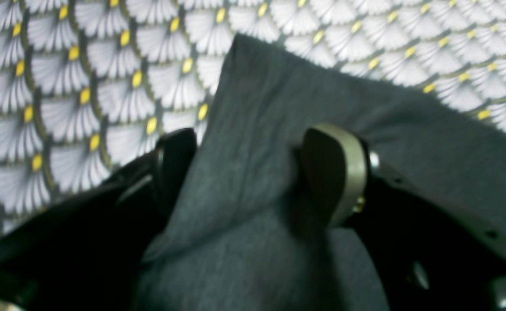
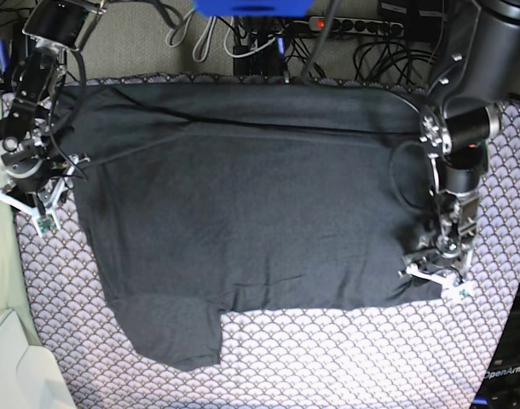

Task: Fold the T-shirt properly
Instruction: 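Move both grippers to the shirt's side edges and grasp them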

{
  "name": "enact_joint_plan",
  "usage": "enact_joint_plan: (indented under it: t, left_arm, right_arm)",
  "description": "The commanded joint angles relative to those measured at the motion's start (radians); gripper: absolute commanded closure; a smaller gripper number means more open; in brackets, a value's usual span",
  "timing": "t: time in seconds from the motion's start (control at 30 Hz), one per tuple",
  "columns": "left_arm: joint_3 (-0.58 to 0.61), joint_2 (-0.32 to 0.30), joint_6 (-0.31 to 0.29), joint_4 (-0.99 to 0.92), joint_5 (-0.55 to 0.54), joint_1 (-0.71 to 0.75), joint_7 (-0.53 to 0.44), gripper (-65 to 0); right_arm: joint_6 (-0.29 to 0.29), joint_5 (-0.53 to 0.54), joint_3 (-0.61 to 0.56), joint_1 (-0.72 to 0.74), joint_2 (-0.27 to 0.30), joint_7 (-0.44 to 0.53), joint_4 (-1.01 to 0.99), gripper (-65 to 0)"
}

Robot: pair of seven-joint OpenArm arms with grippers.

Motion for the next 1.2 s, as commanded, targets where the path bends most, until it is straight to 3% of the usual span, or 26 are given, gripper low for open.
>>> enact_joint_plan:
  t: [0.0,0.17,0.23,0.3,0.43,0.63,0.93,1.17]
  left_arm:
    - [0.000,-0.009,-0.005,0.012,-0.013,-0.028,0.003,-40.9]
    - [0.000,-0.007,-0.005,0.012,-0.013,-0.008,0.003,-40.5]
    - [0.000,-0.009,-0.005,0.022,-0.013,0.005,0.003,-35.9]
    - [0.000,-0.010,-0.005,0.022,-0.013,0.006,0.003,-26.8]
    - [-0.003,-0.013,0.001,0.022,-0.013,0.012,0.003,-1.1]
    - [-0.006,-0.016,0.002,0.023,-0.009,0.009,0.006,0.0]
    - [0.000,-0.016,0.002,0.023,-0.004,0.008,0.009,-0.4]
    - [0.000,-0.027,0.002,0.023,-0.004,0.006,0.011,-0.4]
  right_arm:
    - [-0.005,0.006,0.004,0.015,0.014,0.017,0.021,-27.5]
    - [-0.005,0.006,0.004,0.017,0.014,0.017,0.023,-27.5]
    - [-0.005,0.006,0.005,0.034,0.014,0.017,0.023,-27.4]
    - [-0.005,0.006,0.014,0.058,0.014,0.017,0.023,-27.4]
    - [-0.005,0.006,0.028,0.143,0.011,0.015,0.004,-27.4]
    - [-0.005,0.004,0.025,0.341,0.013,0.015,-0.184,-27.4]
    - [-0.005,0.007,0.021,0.640,0.043,0.035,-0.704,-27.7]
    - [-0.005,0.010,0.021,0.695,0.043,0.209,-0.930,-27.7]
